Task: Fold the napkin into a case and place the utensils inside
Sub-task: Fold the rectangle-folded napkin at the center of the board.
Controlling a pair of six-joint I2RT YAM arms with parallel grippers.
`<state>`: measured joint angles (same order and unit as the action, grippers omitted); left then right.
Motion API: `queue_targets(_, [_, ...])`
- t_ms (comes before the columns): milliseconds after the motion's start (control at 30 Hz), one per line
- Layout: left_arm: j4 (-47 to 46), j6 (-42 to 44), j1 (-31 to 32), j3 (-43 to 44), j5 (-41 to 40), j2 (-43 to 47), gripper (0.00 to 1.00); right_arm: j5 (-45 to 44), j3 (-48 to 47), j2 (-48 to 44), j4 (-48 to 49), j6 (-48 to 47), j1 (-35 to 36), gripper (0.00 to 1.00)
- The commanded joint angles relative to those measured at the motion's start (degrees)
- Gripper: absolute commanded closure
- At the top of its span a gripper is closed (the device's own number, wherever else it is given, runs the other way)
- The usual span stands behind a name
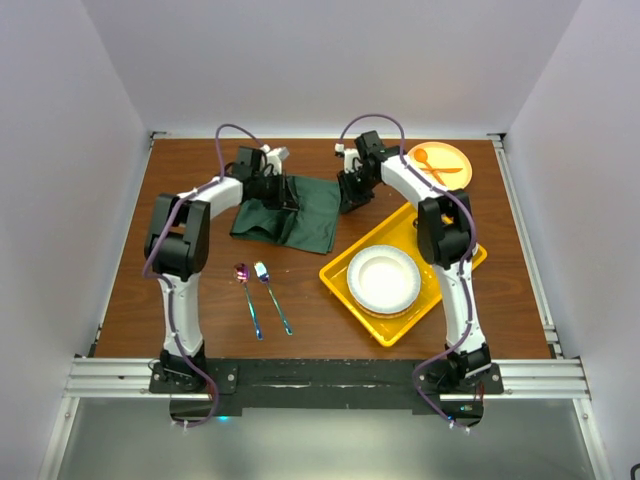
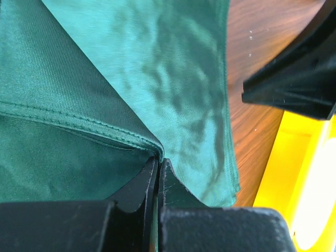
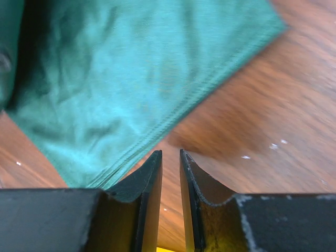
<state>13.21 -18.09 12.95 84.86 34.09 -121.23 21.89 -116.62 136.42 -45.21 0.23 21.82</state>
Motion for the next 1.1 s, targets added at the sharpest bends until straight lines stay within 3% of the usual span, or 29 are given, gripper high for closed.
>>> queue_targets(0, [-5.12, -3.27, 1.9, 0.22, 1.24, -0.24, 1.0, -2.64, -0.45, -3.18, 0.82, 3.2, 0.94, 0.74])
queue_targets(867, [-10.84, -10.39, 8.41, 3.12, 3.97, -4.1, 0.99, -1.76, -0.45, 1.13, 0.47, 3.02, 1.03, 0.75])
queue_targets(933, [-11.45, -10.91, 8.58, 3.21, 4.67, -4.63, 0.9, -1.41, -0.45, 1.13, 0.47, 3.2, 1.11, 0.75])
queue_targets(967, [-12.32, -11.53, 8.67, 3.12, 5.02, -4.72, 0.77, -1.24, -0.37, 1.13, 0.39, 3.11, 1.03, 0.75])
queue_targets(1067, [-14.6, -10.84, 8.06, 2.6, 8.01, -3.49, 0.61, -0.79, -0.71, 0.6, 0.21, 3.2, 1.03, 0.74])
